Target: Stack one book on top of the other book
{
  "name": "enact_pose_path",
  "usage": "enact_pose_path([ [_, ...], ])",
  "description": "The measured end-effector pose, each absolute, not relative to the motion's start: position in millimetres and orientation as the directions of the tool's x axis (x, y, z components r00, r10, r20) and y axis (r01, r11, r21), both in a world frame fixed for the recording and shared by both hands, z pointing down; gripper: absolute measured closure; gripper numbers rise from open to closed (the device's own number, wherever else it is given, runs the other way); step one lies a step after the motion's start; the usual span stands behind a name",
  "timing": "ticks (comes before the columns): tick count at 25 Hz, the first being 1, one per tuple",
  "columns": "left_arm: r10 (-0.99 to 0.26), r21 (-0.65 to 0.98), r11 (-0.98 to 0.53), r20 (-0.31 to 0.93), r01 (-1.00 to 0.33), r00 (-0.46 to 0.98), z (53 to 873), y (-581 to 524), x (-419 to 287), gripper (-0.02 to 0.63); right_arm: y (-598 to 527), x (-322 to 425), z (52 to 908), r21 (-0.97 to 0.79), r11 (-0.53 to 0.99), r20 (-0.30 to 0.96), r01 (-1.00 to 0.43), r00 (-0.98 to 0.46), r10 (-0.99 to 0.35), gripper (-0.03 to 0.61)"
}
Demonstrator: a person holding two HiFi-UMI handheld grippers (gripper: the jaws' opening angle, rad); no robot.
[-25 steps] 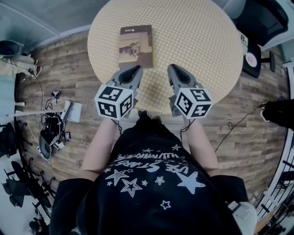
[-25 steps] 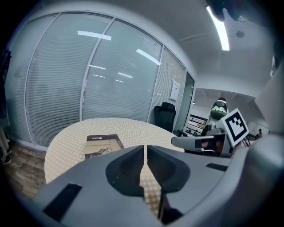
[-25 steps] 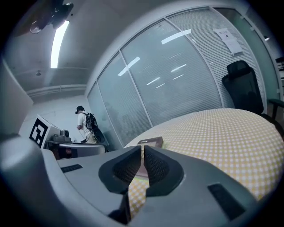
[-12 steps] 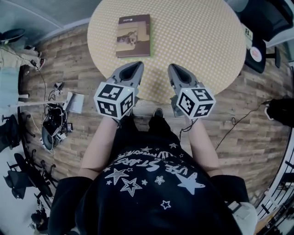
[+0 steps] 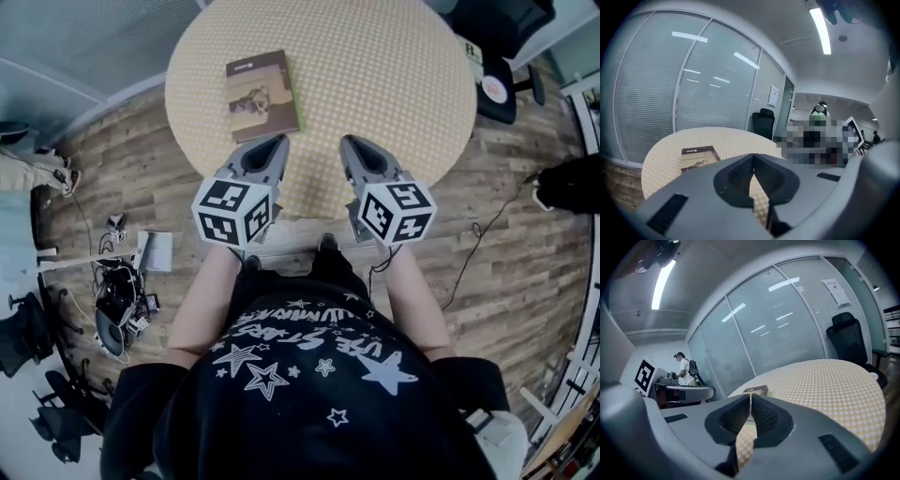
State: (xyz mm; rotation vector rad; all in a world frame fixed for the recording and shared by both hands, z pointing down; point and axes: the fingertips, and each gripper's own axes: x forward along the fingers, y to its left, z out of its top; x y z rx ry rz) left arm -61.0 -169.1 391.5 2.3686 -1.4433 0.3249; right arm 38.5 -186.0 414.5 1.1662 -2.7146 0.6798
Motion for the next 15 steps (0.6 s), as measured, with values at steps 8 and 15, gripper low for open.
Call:
enact_pose_path([
  [8, -0.788, 0.175, -0.506, 0.304, -0.845, 0.535, 365.1, -156.1, -115.6, 0.606, -160.8, -11.9, 388.9, -0.308, 0.556, 0.242, -0.772, -0.628, -0.739, 0.545],
  [15, -0.76, 0.194, -0.561, 0.264, -0.805, 0.593, 362.5, -132.6, -161.2, 0.606, -132.9, -56.2, 381.9, -0.243, 0.523, 0.243, -0.817, -0.573, -0.782, 0.546],
])
